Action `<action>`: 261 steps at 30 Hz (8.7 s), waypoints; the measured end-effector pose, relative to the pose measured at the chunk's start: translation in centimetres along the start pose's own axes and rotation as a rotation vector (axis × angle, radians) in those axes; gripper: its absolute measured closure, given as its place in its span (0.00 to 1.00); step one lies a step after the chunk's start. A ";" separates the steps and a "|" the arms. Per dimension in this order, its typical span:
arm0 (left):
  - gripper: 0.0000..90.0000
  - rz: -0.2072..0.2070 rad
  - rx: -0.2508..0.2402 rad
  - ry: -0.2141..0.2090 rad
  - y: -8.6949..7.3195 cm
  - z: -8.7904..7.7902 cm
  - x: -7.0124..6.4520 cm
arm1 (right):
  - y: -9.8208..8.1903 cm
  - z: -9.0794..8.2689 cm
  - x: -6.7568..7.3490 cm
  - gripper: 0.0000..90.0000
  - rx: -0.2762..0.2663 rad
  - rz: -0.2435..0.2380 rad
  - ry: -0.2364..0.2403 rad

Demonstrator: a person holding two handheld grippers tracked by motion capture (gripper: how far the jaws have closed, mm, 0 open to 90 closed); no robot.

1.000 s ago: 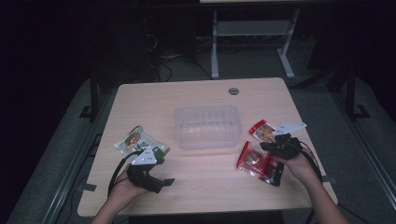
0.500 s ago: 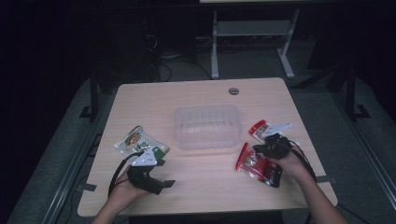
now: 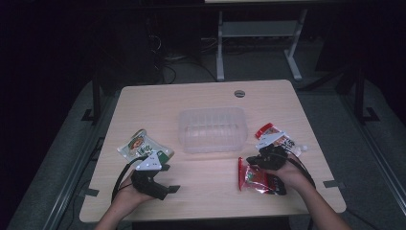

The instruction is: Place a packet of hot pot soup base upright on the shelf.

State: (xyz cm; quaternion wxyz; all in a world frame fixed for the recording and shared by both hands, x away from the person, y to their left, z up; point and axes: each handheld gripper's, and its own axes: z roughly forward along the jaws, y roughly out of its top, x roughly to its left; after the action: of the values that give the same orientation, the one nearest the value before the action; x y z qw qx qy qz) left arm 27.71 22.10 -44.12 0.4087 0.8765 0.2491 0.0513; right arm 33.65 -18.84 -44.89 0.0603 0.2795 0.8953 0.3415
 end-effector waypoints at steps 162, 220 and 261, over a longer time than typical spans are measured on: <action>1.00 0.109 0.115 -0.120 5.9 10.3 -0.7 | 0.1 0.2 4.0 0.90 -0.110 0.036 0.187; 0.86 0.047 0.036 -0.169 5.0 4.2 -1.6 | 2.2 -4.6 2.9 1.00 -0.364 -0.036 0.415; 0.49 -0.012 0.058 -0.015 0.9 -0.2 0.0 | 7.0 -6.5 -2.2 1.00 -0.441 -0.044 0.234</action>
State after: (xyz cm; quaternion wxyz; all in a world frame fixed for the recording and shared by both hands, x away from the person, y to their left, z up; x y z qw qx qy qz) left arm 28.02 21.79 -43.28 0.3853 0.8868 0.2530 0.0351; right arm 36.81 -19.54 -35.64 0.0230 0.1985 0.8058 0.5575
